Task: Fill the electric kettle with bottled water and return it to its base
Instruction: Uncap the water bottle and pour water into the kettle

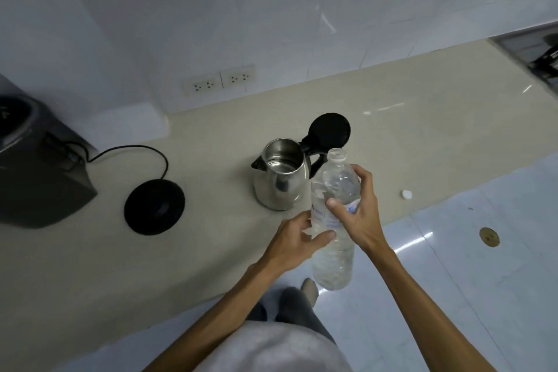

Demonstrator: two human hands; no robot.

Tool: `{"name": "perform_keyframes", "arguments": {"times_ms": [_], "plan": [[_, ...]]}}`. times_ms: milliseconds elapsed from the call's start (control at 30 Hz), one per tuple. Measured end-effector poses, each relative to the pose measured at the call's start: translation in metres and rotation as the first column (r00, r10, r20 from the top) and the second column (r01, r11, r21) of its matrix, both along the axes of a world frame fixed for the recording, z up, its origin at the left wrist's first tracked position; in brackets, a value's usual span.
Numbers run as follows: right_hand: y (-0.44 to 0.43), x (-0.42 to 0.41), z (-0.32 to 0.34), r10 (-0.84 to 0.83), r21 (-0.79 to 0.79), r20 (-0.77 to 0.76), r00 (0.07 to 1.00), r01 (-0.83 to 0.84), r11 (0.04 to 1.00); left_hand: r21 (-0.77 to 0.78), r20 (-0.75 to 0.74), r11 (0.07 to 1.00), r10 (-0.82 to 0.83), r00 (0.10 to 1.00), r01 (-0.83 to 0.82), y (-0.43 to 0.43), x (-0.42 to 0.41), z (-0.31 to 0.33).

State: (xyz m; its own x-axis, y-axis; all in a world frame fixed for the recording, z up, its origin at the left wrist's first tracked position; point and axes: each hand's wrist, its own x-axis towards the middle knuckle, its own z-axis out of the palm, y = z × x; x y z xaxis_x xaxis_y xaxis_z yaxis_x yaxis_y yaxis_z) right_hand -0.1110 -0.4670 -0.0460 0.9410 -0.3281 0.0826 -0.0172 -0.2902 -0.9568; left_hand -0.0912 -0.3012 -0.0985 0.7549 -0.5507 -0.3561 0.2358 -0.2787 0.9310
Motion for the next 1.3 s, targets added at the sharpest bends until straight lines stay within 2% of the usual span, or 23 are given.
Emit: {"name": "perform_keyframes", "arguments": {"times_ms": [333, 633, 1300], "plan": [[0.046, 0.019, -0.008, -0.029, -0.048, -0.199, 0.98, 0.02, 0.999, -0.088, -0.112, 0.995, -0.048, 0.992, 0.039, 0.05, -0.003, 0.001], [0.048, 0.032, -0.01, -0.038, 0.034, -0.438, 0.898, 0.059, 0.998, -0.101, -0.134, 0.99, -0.113, 0.985, 0.099, 0.062, -0.002, 0.012], [0.047, 0.037, 0.006, 0.032, 0.133, -0.517, 0.856, 0.043, 0.99, -0.126, -0.123, 0.988, -0.109, 0.986, 0.093, 0.064, 0.0, 0.03]]}}
